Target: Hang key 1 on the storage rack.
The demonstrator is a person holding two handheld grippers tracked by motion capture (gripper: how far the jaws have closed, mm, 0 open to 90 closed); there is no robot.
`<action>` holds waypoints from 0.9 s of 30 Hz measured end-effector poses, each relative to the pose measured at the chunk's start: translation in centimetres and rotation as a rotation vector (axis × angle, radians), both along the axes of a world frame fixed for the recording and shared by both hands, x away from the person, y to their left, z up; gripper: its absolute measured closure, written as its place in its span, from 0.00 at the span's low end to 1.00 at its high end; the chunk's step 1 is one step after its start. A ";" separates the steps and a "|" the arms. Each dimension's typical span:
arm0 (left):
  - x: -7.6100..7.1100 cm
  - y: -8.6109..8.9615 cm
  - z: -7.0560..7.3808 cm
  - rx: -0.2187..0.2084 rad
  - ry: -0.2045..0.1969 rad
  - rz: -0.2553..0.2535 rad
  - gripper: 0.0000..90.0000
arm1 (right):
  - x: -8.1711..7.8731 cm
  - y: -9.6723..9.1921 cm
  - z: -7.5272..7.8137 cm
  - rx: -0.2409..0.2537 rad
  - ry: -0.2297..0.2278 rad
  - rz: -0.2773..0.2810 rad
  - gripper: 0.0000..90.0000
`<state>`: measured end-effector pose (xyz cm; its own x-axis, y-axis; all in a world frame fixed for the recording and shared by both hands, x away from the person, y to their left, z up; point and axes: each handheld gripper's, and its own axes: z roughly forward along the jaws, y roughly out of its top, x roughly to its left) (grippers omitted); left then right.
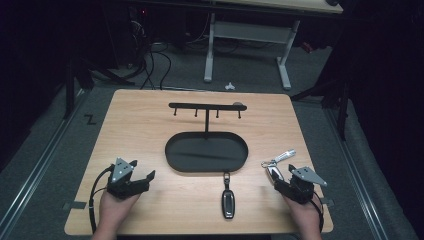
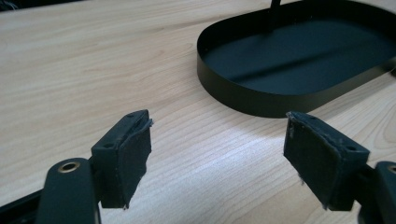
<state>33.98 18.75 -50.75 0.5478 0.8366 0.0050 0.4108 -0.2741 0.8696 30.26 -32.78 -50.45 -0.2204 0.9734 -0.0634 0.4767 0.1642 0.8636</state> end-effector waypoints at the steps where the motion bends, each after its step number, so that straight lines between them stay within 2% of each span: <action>1: 0.1 -0.3 -0.5 0.003 0.007 -0.019 0.26 | -0.1 0.0 0.1 -0.001 0.000 0.004 0.36; 2: 0.1 -0.3 -0.5 0.003 0.007 -0.019 0.25 | -0.1 0.0 0.1 -0.001 0.000 0.004 0.36; 4: 0.4 -0.5 -0.7 0.048 0.008 -0.035 0.24 | -0.2 0.0 0.2 0.009 -0.001 0.007 0.36; 6: 0.4 -0.4 -0.7 0.049 0.002 -0.031 0.24 | -0.3 0.1 0.4 0.014 -0.009 0.013 0.35; 8: 0.3 -0.2 -0.6 0.025 -0.001 -0.027 0.24 | -0.4 0.3 0.5 0.012 -0.012 0.026 0.33; 14: -0.2 -0.3 -0.4 0.035 -0.031 -0.038 0.25 | -0.8 1.6 0.7 0.012 -0.004 0.089 0.34; 16: -0.2 -0.2 -0.3 0.030 -0.031 -0.037 0.25 | -1.2 2.4 0.9 0.019 -0.002 0.128 0.42; 17: -0.2 -0.1 -0.4 0.026 -0.031 -0.035 0.25 | -1.2 2.4 0.9 0.019 -0.002 0.128 0.42; 18: -0.1 0.0 -0.4 0.023 -0.022 -0.035 0.25 | -1.4 3.0 0.9 0.030 0.002 0.160 0.45; 20: -0.1 0.0 -0.4 0.022 -0.021 -0.035 0.25 | -1.5 3.4 0.9 0.036 0.006 0.174 0.47; 21: -0.1 0.1 -0.4 0.017 -0.020 -0.033 0.25 | -1.7 4.1 0.8 0.042 0.020 0.221 0.50; 23: -0.2 0.1 -0.4 0.010 -0.017 -0.029 0.25 | -1.8 4.9 0.8 0.060 0.047 0.263 0.52; 27: -0.2 0.1 -0.4 0.007 -0.014 -0.029 0.25 | -2.7 6.5 0.6 0.069 0.060 0.337 0.61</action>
<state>33.81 18.89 -51.19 0.5719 0.8201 0.0192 0.3899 -0.2924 0.8732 27.59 -26.23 -49.87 -0.5316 0.8467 0.0226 0.4558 0.2635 0.8502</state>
